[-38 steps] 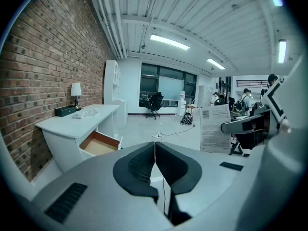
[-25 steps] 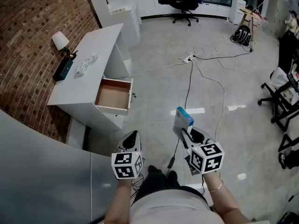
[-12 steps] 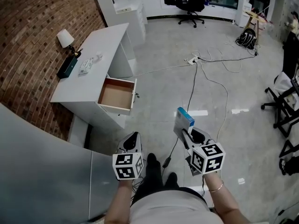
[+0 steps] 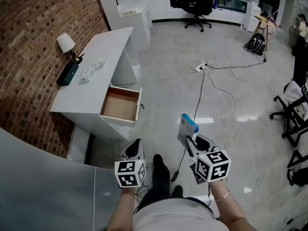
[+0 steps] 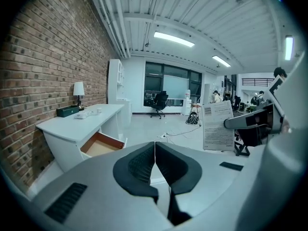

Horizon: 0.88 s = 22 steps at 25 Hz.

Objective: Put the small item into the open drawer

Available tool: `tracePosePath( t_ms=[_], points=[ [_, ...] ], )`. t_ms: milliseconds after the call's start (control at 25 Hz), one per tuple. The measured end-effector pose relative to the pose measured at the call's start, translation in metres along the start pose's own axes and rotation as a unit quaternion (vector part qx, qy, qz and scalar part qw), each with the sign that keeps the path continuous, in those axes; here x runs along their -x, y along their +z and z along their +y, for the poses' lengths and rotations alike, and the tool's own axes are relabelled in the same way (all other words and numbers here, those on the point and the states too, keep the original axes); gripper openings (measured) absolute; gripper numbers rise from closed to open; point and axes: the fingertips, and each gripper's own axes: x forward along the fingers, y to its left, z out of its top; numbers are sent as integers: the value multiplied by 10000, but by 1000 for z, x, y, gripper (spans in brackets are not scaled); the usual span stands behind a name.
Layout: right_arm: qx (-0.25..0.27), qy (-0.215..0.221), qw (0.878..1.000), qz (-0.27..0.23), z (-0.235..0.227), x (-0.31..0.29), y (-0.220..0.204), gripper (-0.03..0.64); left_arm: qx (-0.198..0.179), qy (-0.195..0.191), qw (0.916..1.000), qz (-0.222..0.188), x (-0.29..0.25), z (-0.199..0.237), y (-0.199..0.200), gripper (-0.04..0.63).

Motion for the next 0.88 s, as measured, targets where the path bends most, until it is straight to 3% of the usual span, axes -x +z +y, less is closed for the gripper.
tracePosePath(
  t_ms=[320,880],
  points=[
    [48,149,9999,42,-5,-106,42,94,184,38,9998,38,-87,68,27,23],
    [120,419,9982,412,18,-334,114,94,534,220,9982,177,-224,232,81,23]
  ],
)
